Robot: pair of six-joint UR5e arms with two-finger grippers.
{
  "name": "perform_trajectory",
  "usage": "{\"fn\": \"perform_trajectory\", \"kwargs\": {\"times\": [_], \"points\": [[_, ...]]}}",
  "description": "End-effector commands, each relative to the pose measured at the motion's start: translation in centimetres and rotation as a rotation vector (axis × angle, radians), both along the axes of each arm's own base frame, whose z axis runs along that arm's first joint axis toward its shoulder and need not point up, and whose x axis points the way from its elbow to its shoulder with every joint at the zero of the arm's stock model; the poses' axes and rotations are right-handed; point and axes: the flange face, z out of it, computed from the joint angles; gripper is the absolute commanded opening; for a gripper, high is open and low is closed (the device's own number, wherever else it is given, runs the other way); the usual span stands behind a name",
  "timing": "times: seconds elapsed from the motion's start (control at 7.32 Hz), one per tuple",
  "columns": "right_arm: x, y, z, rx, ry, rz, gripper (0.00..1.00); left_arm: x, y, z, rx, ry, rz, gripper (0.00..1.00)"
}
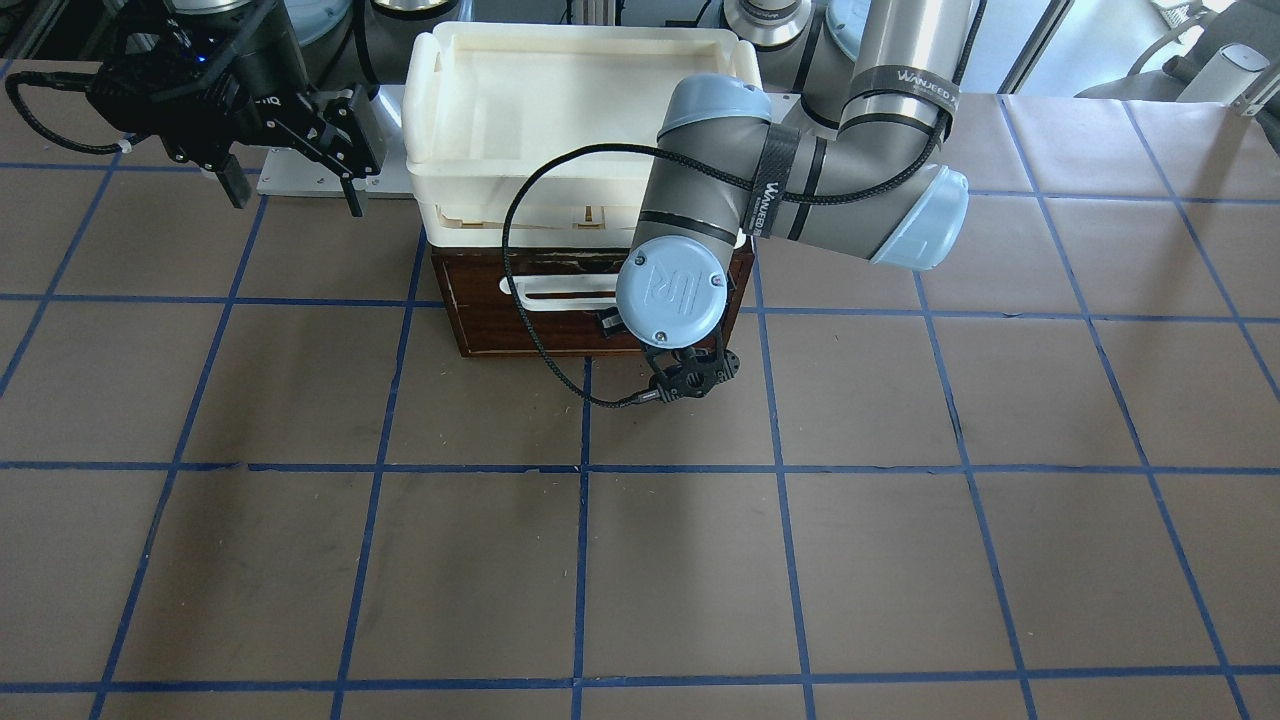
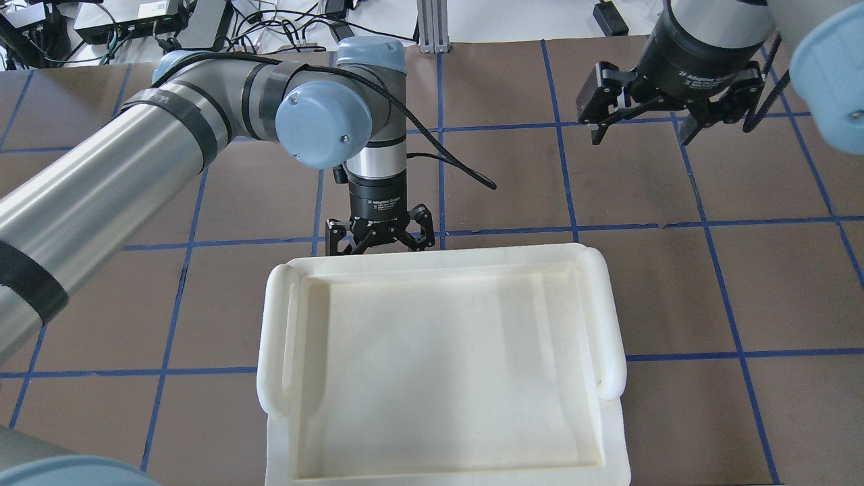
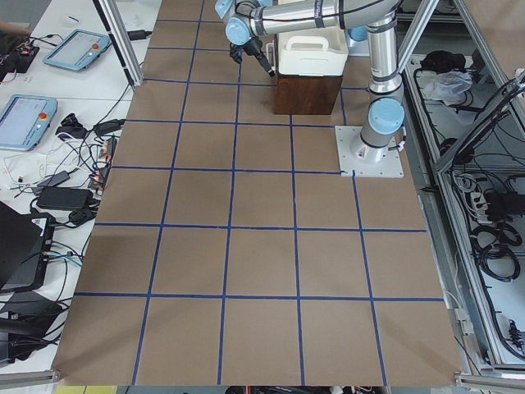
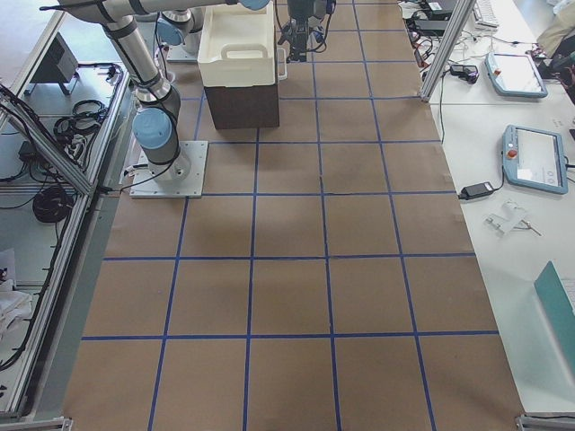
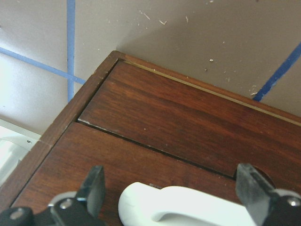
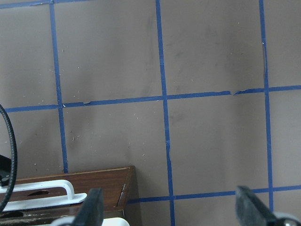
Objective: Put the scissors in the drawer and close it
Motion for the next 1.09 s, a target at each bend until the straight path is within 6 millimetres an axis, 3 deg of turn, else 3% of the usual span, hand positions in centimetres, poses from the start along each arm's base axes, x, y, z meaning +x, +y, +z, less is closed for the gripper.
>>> {"fn": "perform_trajectory", "kwargs": {"times": [0.0, 0.27, 0.41, 0.55, 0.82, 0.96], "points": [[0.0, 0.0, 0.0, 0.000, 0.000, 0.000, 1.00, 0.5, -1.1, 1.2, -0.048, 0.013, -0.008, 1.00], [0.0, 0.0, 0.0, 0.000, 0.000, 0.000, 1.00, 0.0, -4.3, 4.8, -0.247, 0.091, -0.038, 1.00], [0.0, 0.0, 0.0, 0.000, 0.000, 0.000, 1.00, -0.1, -5.3, 8.2, -0.314, 0.151, -0.142, 1.00], [0.0, 0.0, 0.0, 0.000, 0.000, 0.000, 1.00, 1.1, -6.3, 10.8, -0.368, 0.176, -0.231, 1.00], [0.0, 0.0, 0.0, 0.000, 0.000, 0.000, 1.00, 6.4, -8.0, 17.1, -0.507, 0.193, -0.260, 1.00], [0.0, 0.0, 0.0, 0.000, 0.000, 0.000, 1.00, 8.7, -8.0, 19.2, -0.541, 0.197, -0.301, 1.00]]}}
